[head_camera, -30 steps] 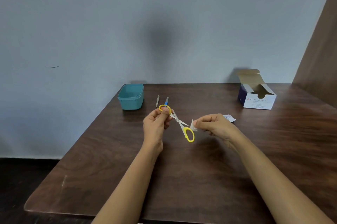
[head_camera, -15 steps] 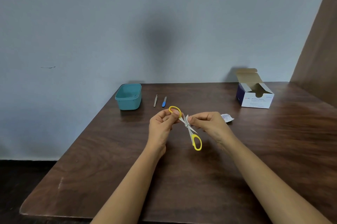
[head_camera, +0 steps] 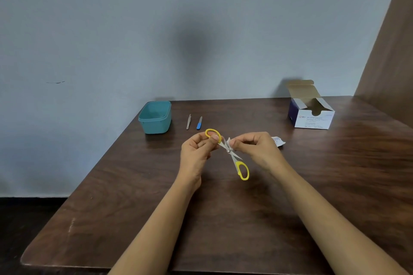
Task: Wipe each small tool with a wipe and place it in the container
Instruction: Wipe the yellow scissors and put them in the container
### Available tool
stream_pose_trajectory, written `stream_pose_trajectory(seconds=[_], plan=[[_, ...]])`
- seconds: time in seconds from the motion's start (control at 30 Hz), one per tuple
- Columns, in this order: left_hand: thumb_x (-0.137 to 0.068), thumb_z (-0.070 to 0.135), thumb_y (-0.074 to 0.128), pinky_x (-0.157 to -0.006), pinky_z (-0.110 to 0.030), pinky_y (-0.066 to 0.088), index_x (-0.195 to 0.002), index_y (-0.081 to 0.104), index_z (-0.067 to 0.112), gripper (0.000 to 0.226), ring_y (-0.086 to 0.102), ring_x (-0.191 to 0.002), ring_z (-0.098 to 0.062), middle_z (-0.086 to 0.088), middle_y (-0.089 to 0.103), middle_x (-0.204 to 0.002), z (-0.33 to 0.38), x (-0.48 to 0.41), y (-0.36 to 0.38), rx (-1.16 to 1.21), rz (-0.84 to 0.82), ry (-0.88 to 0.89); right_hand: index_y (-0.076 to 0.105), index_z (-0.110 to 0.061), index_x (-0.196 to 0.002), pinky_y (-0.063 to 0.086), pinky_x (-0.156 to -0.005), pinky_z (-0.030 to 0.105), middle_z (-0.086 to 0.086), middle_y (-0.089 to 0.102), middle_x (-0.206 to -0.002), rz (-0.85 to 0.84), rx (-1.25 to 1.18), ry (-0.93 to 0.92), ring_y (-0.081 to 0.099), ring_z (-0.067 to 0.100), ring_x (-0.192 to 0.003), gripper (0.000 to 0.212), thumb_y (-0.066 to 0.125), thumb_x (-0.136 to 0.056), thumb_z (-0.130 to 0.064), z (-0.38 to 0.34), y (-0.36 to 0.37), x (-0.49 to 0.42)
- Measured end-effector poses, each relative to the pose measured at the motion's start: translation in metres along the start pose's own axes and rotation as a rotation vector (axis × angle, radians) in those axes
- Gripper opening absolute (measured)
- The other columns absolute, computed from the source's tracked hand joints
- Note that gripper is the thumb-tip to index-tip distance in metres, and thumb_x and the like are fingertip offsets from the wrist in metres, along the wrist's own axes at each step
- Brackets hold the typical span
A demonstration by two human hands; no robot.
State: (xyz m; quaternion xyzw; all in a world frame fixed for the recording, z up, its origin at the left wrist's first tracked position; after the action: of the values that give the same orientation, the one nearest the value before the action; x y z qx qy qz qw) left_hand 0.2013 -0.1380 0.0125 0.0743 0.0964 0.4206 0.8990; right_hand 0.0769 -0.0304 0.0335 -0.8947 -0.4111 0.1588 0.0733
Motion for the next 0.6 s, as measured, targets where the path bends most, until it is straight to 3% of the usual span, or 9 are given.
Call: stream_pose_trajectory(seconds=[0.2,0.33,0.47,0.6], plan=[[-0.087,0.017,0.068,-0.069,-0.023,0.046,-0.099,0.07,0.011,0.014,0.067,-0.079,-0.008,-0.007,0.076,-0.091,0.0002,-0.0001,0.0003,-0.009,0.011,0.013,0.079,-0.018,-0.083,0.054,-0.089,0.043,0.001,0.076,-0.083,-0.079,0.037,0.024,0.07,0.023,-0.091,0.006,0.075,-0.079,-0.022,0.0016,0.0056,0.0018],[-0.088,0.01,0.066,-0.059,-0.01,0.048,-0.099,0.069,0.006,0.012,0.068,-0.071,-0.002,-0.007,0.074,-0.088,0.0036,0.0013,-0.0003,0.015,0.044,0.058,0.078,-0.018,-0.084,0.055,-0.083,0.044,0.007,0.075,-0.081,-0.118,0.087,0.016,0.071,0.021,-0.081,0.012,0.08,-0.074,-0.022,0.0024,0.009,0.0019],[-0.088,0.008,0.066,-0.058,-0.009,0.047,-0.102,0.067,0.0,0.016,0.068,-0.069,-0.001,-0.009,0.073,-0.089,0.0036,0.002,0.003,0.004,0.037,0.083,0.077,-0.015,-0.081,0.055,-0.079,0.044,0.016,0.072,-0.081,-0.103,0.093,0.03,0.065,0.017,-0.072,0.01,0.08,-0.072,-0.017,0.0048,0.0105,0.0019],[-0.088,0.009,0.065,-0.058,-0.008,0.046,-0.101,0.068,0.003,0.014,0.067,-0.069,0.001,-0.004,0.074,-0.086,0.0033,0.0051,0.0076,-0.026,0.01,0.097,0.076,-0.014,-0.081,0.054,-0.08,0.034,0.007,0.074,-0.082,-0.101,0.02,0.098,0.068,0.018,-0.08,0.01,0.081,-0.073,-0.016,0.0085,0.0084,0.0014]])
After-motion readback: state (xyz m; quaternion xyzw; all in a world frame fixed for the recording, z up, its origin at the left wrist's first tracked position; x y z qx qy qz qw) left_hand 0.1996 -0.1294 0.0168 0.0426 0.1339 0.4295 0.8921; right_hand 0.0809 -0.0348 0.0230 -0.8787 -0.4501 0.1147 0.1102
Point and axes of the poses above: each hand's wrist, its own x-axis away from the middle knuckle, its own y-axis out of the palm, z = x × y, the point moved 8 cm from there along -x, towards the middle knuckle
